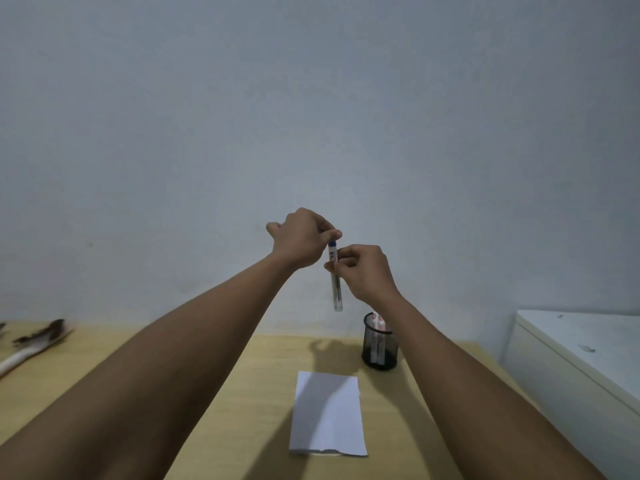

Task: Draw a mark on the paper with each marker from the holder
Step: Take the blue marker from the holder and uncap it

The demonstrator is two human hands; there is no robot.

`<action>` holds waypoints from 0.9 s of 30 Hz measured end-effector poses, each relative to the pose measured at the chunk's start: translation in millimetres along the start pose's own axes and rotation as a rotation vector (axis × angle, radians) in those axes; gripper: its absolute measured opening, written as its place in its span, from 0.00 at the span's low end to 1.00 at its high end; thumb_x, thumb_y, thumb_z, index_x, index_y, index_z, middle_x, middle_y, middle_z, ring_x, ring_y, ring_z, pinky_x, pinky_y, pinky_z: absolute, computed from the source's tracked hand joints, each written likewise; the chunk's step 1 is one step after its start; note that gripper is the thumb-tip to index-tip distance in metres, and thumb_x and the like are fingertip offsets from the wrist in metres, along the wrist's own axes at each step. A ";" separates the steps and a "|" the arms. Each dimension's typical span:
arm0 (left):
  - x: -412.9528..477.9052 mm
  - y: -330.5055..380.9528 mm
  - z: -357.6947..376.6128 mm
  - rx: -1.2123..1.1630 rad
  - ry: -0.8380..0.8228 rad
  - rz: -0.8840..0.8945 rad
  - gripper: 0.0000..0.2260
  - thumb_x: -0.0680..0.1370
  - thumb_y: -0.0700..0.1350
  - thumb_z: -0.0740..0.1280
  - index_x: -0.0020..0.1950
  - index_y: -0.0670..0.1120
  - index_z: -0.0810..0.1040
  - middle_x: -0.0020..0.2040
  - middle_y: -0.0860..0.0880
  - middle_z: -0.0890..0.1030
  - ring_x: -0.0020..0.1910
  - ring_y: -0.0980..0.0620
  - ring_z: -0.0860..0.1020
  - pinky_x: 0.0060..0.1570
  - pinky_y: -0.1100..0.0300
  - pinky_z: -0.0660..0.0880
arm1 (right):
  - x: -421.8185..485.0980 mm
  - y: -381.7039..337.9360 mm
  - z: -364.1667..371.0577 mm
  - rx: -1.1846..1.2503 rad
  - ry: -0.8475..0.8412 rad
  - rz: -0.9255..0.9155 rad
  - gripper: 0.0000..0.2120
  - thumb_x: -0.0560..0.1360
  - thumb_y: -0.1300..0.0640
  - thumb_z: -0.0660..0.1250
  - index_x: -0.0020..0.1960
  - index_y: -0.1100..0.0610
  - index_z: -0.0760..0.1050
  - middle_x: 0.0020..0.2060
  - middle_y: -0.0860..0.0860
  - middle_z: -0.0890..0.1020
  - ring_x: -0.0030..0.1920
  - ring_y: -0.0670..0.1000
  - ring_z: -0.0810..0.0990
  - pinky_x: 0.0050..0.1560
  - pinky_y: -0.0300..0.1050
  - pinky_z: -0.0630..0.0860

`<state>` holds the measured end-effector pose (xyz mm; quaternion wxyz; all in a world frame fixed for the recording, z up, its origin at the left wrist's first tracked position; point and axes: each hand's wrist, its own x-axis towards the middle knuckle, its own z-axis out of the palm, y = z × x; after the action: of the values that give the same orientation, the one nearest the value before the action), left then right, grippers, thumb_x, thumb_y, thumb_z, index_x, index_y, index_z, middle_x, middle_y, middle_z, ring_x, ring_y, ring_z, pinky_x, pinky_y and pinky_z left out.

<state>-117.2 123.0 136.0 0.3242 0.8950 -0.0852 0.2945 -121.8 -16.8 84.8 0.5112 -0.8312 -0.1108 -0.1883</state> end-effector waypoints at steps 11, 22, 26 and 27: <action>-11.9 -77.9 -4.7 -0.057 0.031 -0.155 0.11 0.75 0.53 0.72 0.37 0.49 0.86 0.33 0.58 0.80 0.45 0.53 0.77 0.49 0.50 0.62 | -19.7 7.2 80.4 -0.088 -0.003 0.092 0.13 0.65 0.58 0.82 0.37 0.56 0.77 0.34 0.50 0.82 0.32 0.48 0.79 0.33 0.39 0.74; -82.7 -189.1 52.4 0.081 -0.071 -0.215 0.06 0.75 0.56 0.70 0.41 0.57 0.83 0.36 0.61 0.83 0.45 0.61 0.75 0.46 0.53 0.53 | -40.3 82.1 86.4 0.063 0.018 0.137 0.09 0.73 0.57 0.76 0.50 0.55 0.80 0.34 0.50 0.83 0.37 0.49 0.83 0.43 0.42 0.77; -114.1 -213.5 78.4 0.094 -0.174 -0.263 0.04 0.75 0.54 0.71 0.48 0.57 0.83 0.40 0.61 0.82 0.47 0.59 0.77 0.50 0.52 0.54 | -47.2 97.9 79.1 0.130 -0.007 0.166 0.16 0.76 0.59 0.73 0.59 0.51 0.70 0.44 0.53 0.85 0.43 0.55 0.85 0.41 0.42 0.76; -117.7 -216.2 82.2 0.094 -0.193 -0.273 0.05 0.75 0.53 0.71 0.49 0.57 0.83 0.41 0.61 0.82 0.48 0.59 0.77 0.50 0.53 0.53 | -48.1 100.2 78.5 0.132 -0.012 0.159 0.13 0.76 0.60 0.72 0.57 0.51 0.71 0.45 0.52 0.84 0.42 0.55 0.85 0.42 0.43 0.76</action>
<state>-99.7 234.3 -97.8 0.3091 0.9366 0.0204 0.1641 -111.9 8.3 -48.6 0.5774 -0.8031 -0.0596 -0.1346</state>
